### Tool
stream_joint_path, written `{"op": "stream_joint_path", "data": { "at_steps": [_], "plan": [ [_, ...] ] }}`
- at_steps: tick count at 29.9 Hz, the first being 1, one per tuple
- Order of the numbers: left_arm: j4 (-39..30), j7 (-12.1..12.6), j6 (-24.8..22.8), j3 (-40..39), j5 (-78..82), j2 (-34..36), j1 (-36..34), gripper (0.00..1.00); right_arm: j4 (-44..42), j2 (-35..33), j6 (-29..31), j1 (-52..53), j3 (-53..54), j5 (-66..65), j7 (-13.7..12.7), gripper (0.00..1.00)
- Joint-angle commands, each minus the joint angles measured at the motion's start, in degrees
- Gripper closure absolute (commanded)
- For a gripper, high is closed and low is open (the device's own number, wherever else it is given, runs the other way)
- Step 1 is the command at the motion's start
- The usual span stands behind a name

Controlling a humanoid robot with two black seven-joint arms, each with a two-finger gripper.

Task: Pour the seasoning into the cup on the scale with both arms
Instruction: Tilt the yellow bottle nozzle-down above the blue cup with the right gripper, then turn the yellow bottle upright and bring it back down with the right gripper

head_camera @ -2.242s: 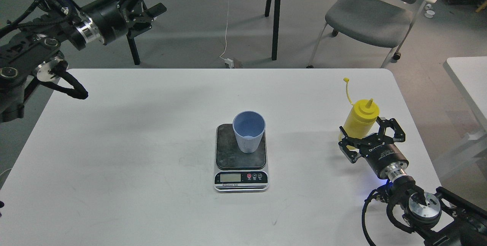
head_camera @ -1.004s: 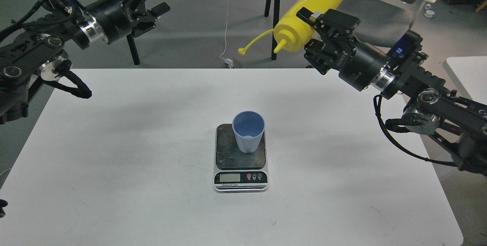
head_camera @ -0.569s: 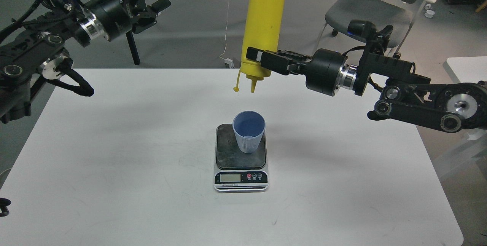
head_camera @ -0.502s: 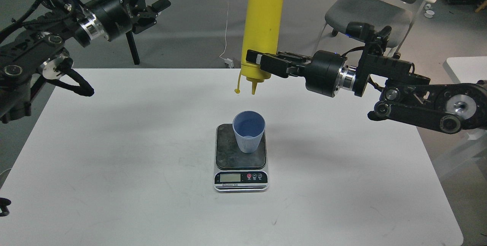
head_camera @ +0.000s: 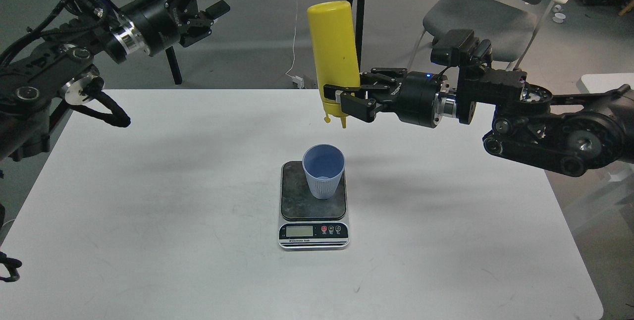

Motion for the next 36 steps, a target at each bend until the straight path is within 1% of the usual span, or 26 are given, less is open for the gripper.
{"op": "stream_joint_path", "data": {
  "at_steps": [1,23,25,27,29,31,33,35,36],
  "plan": [
    [0.02,0.00,0.00,0.00,0.00,-0.01,0.01,0.02,-0.38,0.19,0.00,0.00,0.03,-0.99,-0.01,0.61],
    [-0.24,0.00,0.00,-0.09,-0.09,0.16,0.01,0.02,-1.43,2.13,-1.67,-3.16,0.82,-0.12,-0.18,0.61],
    [-0.24,0.00,0.00,-0.26,-0.09,0.17,0.01,0.02,-1.78,1.34,-1.15,-3.07,1.52,2.42,-0.01,0.60],
    [-0.24,0.00,0.00,-0.35,0.00,0.43,0.01,0.02,-1.78,-0.41,-0.10,-3.07,3.01,11.26,0.61,0.60],
    [-0.24,0.00,0.00,-0.35,0.00,0.69,0.01,0.02,-0.91,-4.88,3.23,-3.16,5.55,24.00,2.27,0.60],
    [-0.24,0.00,0.00,-0.35,0.00,0.87,0.01,0.02,0.85,-9.54,9.89,-4.21,10.02,37.44,3.85,0.60],
    [-0.24,0.00,0.00,-0.35,0.00,0.96,0.01,0.02,0.86,-13.76,20.59,-8.32,15.55,53.77,4.91,0.60],
    [-0.24,0.00,0.00,-0.26,0.00,0.96,0.01,0.02,0.07,-17.20,31.41,-12.98,21.18,67.15,4.92,0.60],
    [-0.24,0.00,0.00,-0.26,0.00,0.87,0.01,0.02,-0.98,-18.43,37.38,-15.61,23.56,72.61,4.48,0.60]
  ]
}}
